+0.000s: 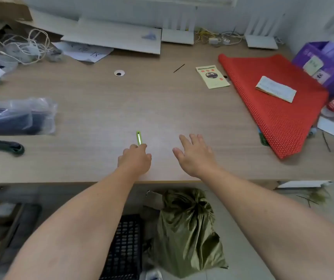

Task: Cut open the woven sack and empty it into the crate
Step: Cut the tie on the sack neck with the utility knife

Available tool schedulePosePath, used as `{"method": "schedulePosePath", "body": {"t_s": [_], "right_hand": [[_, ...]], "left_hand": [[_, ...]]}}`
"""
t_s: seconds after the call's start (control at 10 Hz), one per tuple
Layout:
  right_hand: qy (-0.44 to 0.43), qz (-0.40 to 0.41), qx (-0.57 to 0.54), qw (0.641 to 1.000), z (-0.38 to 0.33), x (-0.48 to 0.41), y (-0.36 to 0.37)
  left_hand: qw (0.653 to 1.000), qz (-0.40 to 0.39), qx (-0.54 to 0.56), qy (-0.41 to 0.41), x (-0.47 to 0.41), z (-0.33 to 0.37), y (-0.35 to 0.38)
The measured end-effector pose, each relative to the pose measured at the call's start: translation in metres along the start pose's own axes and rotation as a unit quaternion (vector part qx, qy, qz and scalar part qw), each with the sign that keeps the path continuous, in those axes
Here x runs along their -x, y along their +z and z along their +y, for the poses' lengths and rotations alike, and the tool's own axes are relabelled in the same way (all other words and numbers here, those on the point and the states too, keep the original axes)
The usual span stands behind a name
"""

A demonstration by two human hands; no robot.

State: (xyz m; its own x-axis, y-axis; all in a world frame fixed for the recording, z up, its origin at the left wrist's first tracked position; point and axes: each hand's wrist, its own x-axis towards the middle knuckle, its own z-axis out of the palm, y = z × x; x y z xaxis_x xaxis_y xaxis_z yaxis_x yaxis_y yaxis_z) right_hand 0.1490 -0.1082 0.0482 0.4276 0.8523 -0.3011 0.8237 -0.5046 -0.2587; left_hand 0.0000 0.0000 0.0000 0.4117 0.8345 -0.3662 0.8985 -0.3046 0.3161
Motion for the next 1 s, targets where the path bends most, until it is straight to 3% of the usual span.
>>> {"method": "schedulePosePath", "body": {"t_s": [0.2,0.5,0.7,1.0], "right_hand": [[-0.004,-0.012,0.022,1.0,-0.004,-0.025,0.032],[0.022,-0.055,-0.014,0.998,-0.003,-0.036,0.066],[0.039,-0.074,-0.063,0.995,0.001,-0.028,0.06],[-0.006,-0.102,-0.088,0.991,0.006,0.004,0.054]], "left_hand": [[1.0,-0.004,-0.015,-0.008,-0.028,-0.01,0.025],[0.998,0.051,-0.033,0.006,-0.052,-0.022,0.042],[0.998,0.028,0.052,-0.016,-0.038,-0.021,0.041],[0.999,0.024,0.042,0.016,0.014,-0.012,0.046]]}}
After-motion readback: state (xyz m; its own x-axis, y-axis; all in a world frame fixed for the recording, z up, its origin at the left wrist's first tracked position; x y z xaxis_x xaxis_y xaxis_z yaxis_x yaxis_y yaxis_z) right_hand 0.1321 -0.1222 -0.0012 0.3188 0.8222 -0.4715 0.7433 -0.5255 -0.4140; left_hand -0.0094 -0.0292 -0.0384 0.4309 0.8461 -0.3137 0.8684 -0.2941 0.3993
